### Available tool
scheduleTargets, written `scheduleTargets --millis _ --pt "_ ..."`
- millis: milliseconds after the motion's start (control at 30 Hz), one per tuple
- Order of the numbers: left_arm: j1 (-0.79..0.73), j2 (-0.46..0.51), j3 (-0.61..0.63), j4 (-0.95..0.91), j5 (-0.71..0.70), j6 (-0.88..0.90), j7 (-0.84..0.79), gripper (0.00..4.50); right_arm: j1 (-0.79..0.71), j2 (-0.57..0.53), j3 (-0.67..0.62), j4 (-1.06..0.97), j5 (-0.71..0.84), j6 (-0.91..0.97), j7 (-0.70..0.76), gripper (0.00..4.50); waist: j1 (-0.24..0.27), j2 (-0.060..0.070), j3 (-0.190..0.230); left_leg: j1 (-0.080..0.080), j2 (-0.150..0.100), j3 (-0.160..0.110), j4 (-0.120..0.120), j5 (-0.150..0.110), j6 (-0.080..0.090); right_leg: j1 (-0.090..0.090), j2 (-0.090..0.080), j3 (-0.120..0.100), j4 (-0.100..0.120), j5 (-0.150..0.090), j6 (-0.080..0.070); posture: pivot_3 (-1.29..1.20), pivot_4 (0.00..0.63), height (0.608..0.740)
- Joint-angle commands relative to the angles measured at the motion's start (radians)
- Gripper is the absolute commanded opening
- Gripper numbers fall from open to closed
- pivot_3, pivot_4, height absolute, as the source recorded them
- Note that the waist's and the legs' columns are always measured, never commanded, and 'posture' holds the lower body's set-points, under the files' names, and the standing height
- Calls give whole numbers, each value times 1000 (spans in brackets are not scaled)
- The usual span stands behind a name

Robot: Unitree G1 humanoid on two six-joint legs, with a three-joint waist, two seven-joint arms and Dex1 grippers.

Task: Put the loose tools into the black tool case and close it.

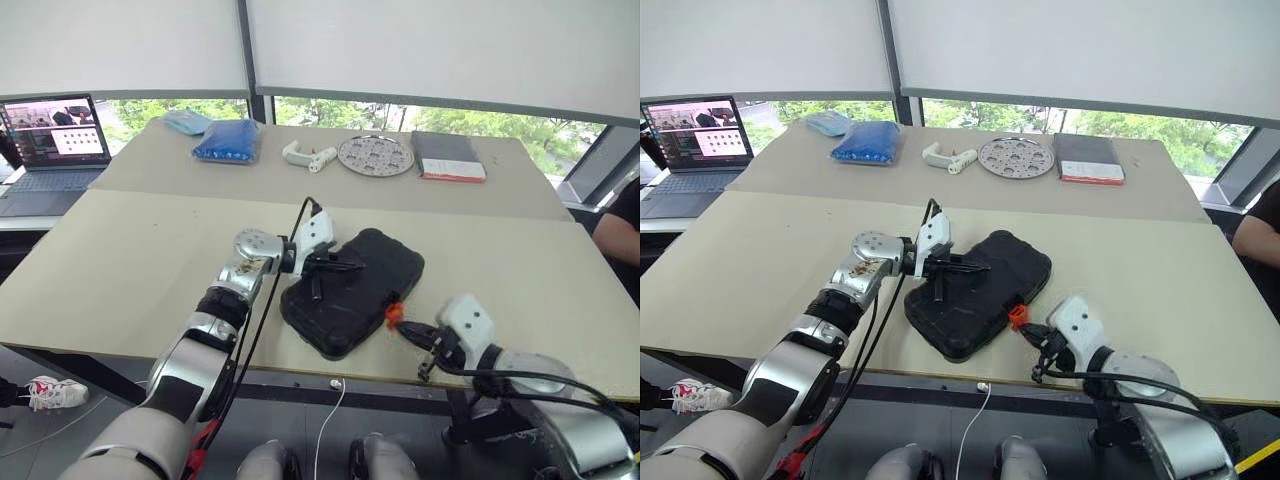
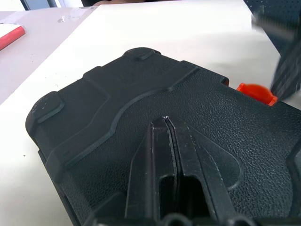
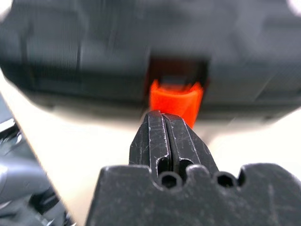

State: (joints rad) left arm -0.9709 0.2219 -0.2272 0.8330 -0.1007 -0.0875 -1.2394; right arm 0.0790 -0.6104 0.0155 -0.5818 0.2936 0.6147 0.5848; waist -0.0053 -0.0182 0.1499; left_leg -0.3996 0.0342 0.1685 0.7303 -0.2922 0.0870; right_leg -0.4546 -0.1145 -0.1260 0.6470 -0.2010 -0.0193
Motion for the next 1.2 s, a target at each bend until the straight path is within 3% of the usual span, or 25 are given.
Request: scheduleTargets --millis 33,200,567,733,933,1200 --pt "43 -9 -23 30 32 17 -14 46 -18 20 4 13 -23 -50 -23 0 1 1 -1 0 0 0 0 0 0 0 0 0 0 0 0 0 150 718" --pt "48 -10 -21 22 35 17 -18 46 -29 31 0 52 -42 -72 -21 0 3 1 -1 0 0 0 0 0 0 0 0 0 0 0 0 0 150 718" --pt "45 -17 -12 10 33 17 -13 46 19 -75 -219 -95 166 55 77 0 11 1 -1 0 0 0 0 -1 2 0 0 0 -1 0 0 0 150 718" --pt "45 -19 -19 12 40 5 -15 46 -86 -20 -166 -50 172 86 15 0 12 1 -1 -1 0 0 0 -2 3 0 0 0 -1 0 0 0 150 718" --pt "40 -20 -19 21 45 -5 -15 46 -74 -34 -88 12 99 72 -8 0 17 1 -2 -2 0 0 0 -2 3 0 0 -1 -3 0 0 0 150 718" --pt "32 -22 -20 33 55 -20 -18 46 30 -40 -210 -21 144 76 -11 0 18 0 -2 -2 0 0 0 -2 3 0 -1 -1 -4 0 1 0 150 718"
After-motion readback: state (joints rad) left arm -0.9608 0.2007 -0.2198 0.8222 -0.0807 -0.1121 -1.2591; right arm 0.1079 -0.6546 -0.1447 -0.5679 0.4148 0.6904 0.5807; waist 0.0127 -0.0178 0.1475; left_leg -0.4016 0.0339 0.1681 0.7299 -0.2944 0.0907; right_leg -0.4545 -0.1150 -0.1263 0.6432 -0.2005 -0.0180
